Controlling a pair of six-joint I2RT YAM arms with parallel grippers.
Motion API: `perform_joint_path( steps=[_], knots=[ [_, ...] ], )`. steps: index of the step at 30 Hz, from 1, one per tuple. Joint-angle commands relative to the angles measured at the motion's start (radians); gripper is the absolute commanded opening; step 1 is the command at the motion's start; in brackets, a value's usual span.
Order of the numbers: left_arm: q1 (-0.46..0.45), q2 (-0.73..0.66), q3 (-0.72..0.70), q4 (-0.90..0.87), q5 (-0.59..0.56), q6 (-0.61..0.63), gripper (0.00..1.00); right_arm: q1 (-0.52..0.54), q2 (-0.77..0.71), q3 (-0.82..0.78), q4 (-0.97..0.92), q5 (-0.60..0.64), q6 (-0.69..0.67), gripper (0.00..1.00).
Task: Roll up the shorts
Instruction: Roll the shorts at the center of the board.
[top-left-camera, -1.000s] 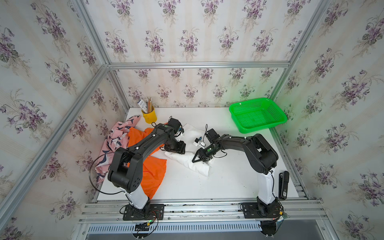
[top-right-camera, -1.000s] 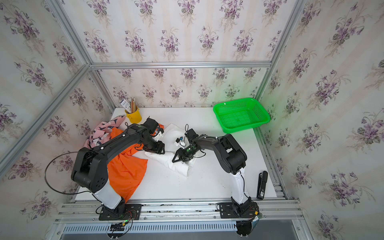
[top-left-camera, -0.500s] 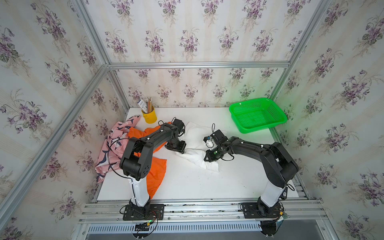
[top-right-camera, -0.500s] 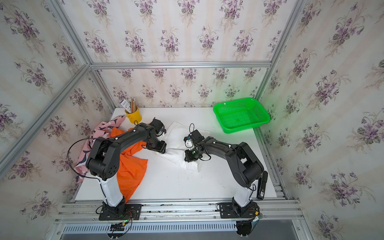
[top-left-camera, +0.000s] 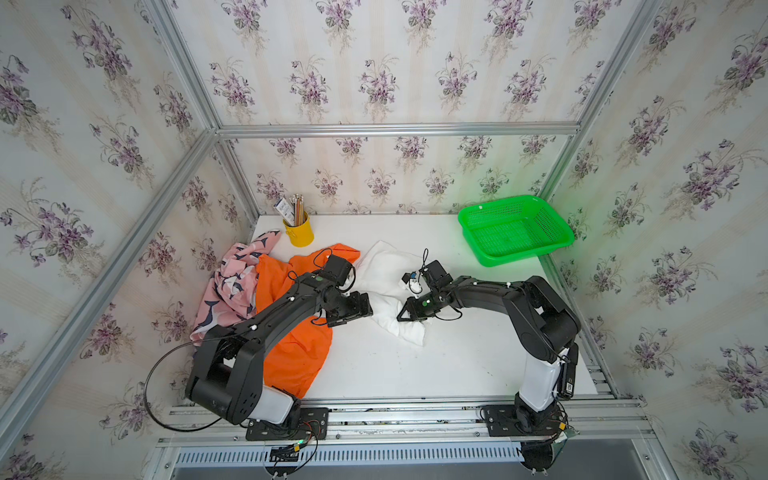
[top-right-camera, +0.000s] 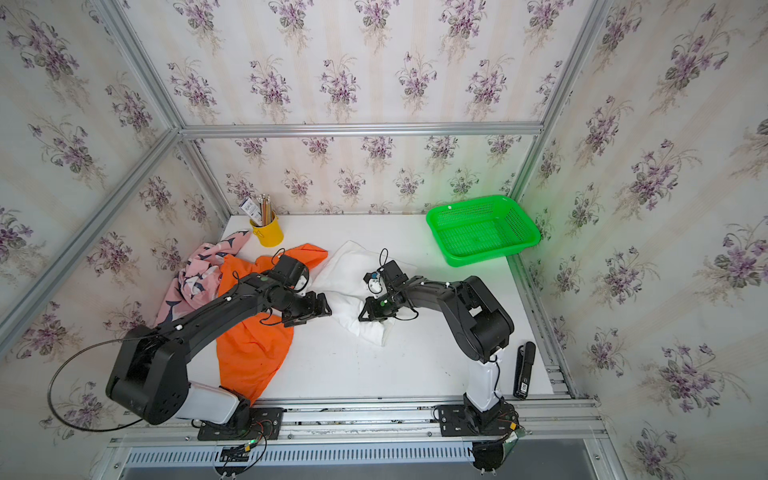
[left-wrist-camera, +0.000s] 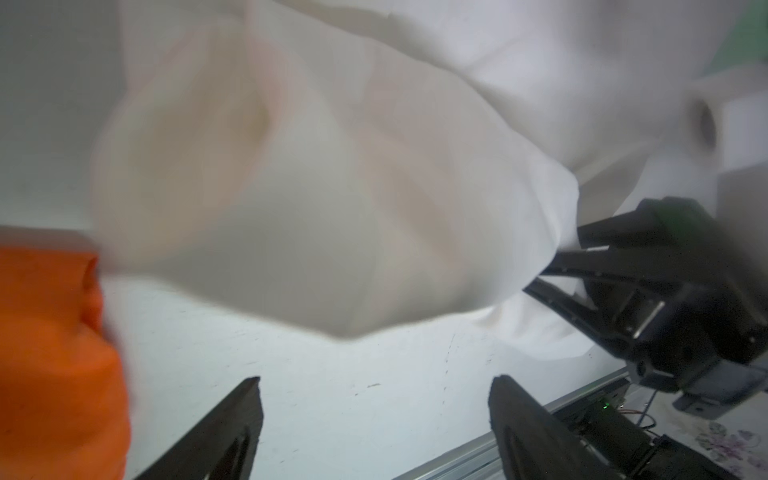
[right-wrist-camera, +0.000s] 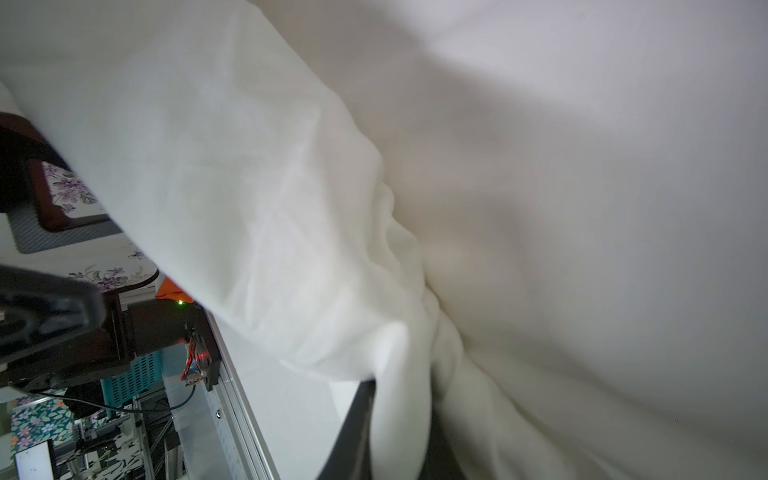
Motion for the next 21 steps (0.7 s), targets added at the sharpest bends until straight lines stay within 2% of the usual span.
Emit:
perform_joint_path(
  steps=[1, 5, 7, 8, 12, 13, 17, 21],
  knots=[
    [0.001, 0.052, 0.021, 0.137, 0.020, -0.122, 0.82, 0.004, 0.007, 0.005, -0.146, 0.057, -0.091, 0.23],
    [0.008, 0.136, 0.091, 0.126, -0.048, -0.091, 0.60, 0.012, -0.048, 0.009, -0.199, 0.144, -0.140, 0.30],
    [0.011, 0.191, 0.132, 0.093, -0.053, -0.062, 0.49, 0.031, -0.099, 0.015, -0.211, 0.270, -0.141, 0.37],
    [0.013, 0.216, 0.149, 0.081, -0.053, -0.047, 0.46, 0.050, -0.126, 0.028, -0.232, 0.368, -0.141, 0.45],
    [0.021, 0.281, 0.179, 0.057, -0.047, -0.016, 0.45, 0.184, -0.242, 0.070, -0.274, 0.784, -0.198, 0.69],
    [0.022, 0.287, 0.179, 0.054, -0.044, -0.010, 0.45, 0.221, -0.262, 0.075, -0.270, 0.848, -0.220, 0.73],
    [0.030, 0.309, 0.184, 0.046, -0.037, -0.003, 0.46, 0.379, -0.281, 0.077, -0.201, 1.024, -0.348, 0.81],
    [0.034, 0.329, 0.194, 0.036, -0.029, 0.008, 0.47, 0.474, -0.217, 0.081, -0.141, 1.044, -0.462, 0.86]
  ],
)
